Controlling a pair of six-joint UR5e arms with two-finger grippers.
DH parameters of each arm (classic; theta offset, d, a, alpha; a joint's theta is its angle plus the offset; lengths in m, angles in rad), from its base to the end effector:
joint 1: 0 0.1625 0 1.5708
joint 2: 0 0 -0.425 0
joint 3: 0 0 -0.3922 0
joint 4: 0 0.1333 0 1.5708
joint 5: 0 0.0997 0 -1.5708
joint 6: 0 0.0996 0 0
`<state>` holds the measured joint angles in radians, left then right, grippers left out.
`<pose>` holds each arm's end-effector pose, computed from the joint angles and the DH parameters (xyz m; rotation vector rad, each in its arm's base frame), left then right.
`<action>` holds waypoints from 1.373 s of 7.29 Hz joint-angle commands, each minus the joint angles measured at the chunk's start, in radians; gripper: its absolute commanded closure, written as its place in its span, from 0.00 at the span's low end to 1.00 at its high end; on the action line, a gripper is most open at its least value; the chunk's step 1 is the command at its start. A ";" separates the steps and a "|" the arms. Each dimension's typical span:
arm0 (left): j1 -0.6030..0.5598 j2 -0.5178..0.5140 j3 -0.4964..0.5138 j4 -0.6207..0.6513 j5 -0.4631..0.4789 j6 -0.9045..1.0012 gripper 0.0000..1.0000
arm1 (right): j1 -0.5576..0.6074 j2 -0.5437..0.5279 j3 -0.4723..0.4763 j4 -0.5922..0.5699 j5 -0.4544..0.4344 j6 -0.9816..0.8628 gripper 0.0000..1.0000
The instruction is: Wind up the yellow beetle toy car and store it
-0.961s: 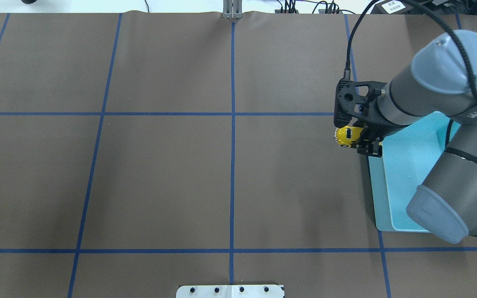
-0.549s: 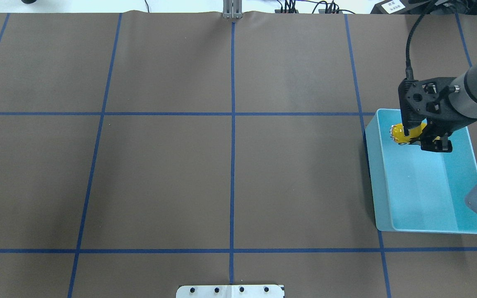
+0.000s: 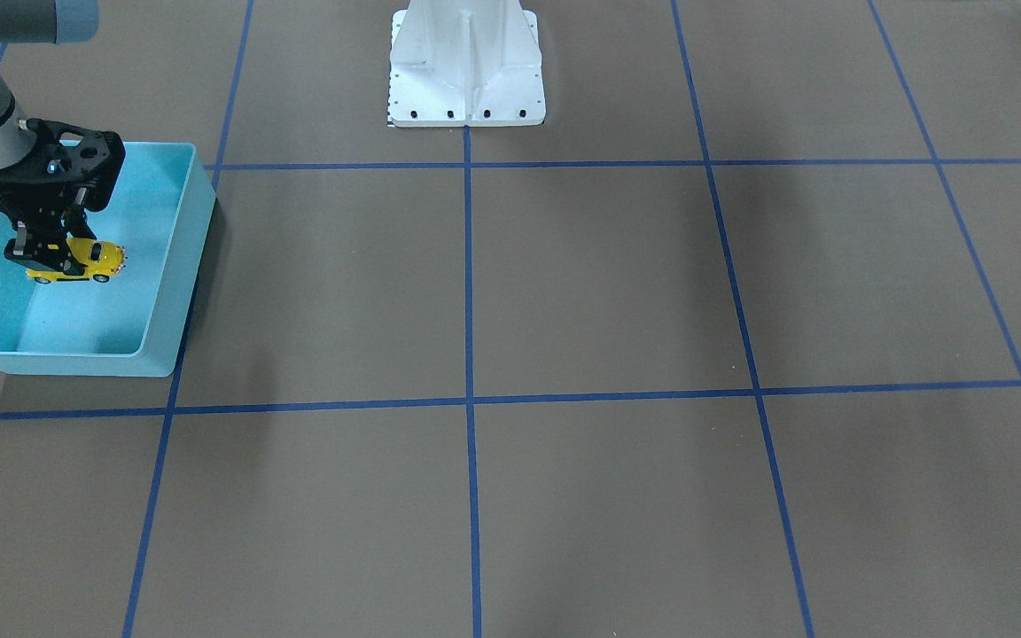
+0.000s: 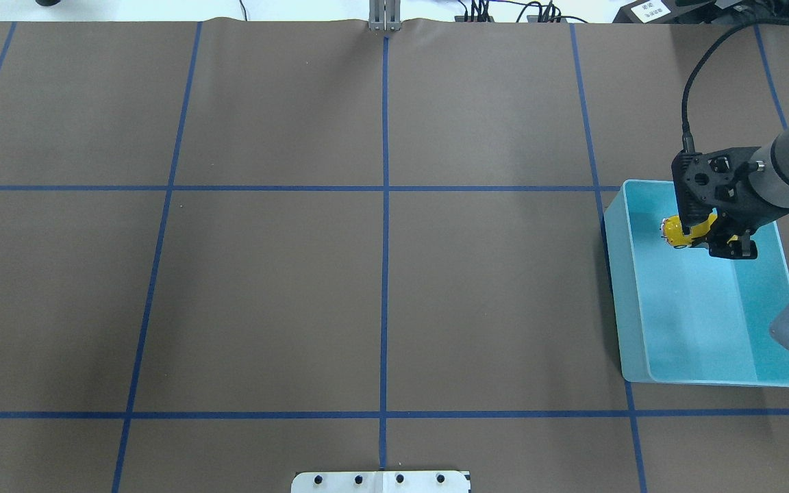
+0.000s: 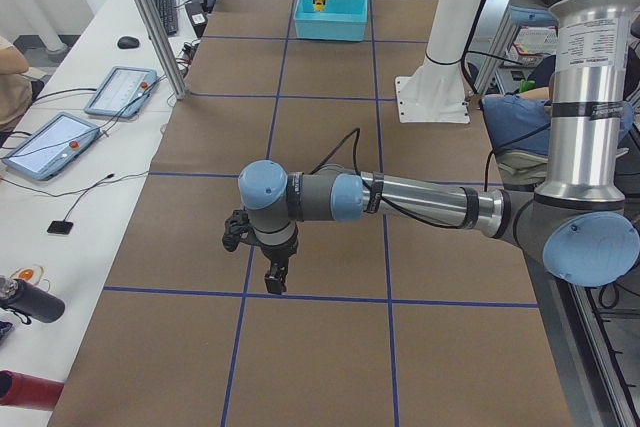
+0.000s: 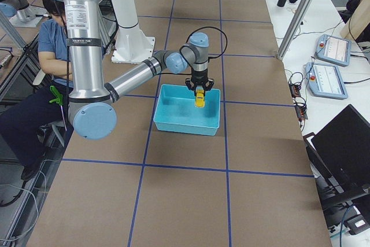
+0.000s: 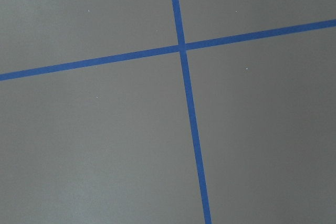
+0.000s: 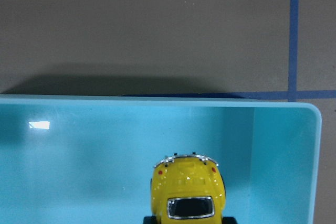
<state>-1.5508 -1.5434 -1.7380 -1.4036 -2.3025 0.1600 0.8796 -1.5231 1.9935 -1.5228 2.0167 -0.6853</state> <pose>-0.0573 -0.4756 0.6095 0.0251 0.7325 0.1619 -0.2498 -0.4436 0.4379 0.5571 -0.4792 -1.4357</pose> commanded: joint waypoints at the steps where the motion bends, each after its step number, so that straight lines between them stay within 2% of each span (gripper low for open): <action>1: 0.000 -0.001 -0.003 0.000 0.000 0.003 0.00 | -0.066 -0.005 -0.097 0.114 -0.004 0.084 1.00; 3: 0.001 -0.001 -0.003 0.000 -0.002 0.003 0.00 | -0.128 -0.028 -0.099 0.116 -0.045 0.104 1.00; 6: 0.001 -0.001 -0.002 0.000 -0.002 0.003 0.00 | -0.131 -0.095 -0.068 0.118 -0.036 0.105 1.00; 7: 0.001 -0.006 0.005 0.000 -0.002 0.003 0.00 | -0.133 -0.095 -0.068 0.118 -0.036 0.107 0.01; 9: 0.001 -0.006 0.011 0.000 -0.002 0.003 0.00 | -0.128 -0.097 -0.001 0.116 -0.033 0.112 0.00; 10: 0.001 -0.007 0.009 0.000 -0.002 0.001 0.00 | -0.114 -0.101 0.069 0.106 -0.030 0.115 0.00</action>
<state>-1.5493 -1.5496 -1.7287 -1.4036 -2.3040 0.1623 0.7532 -1.6201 1.9907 -1.4083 1.9830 -0.5743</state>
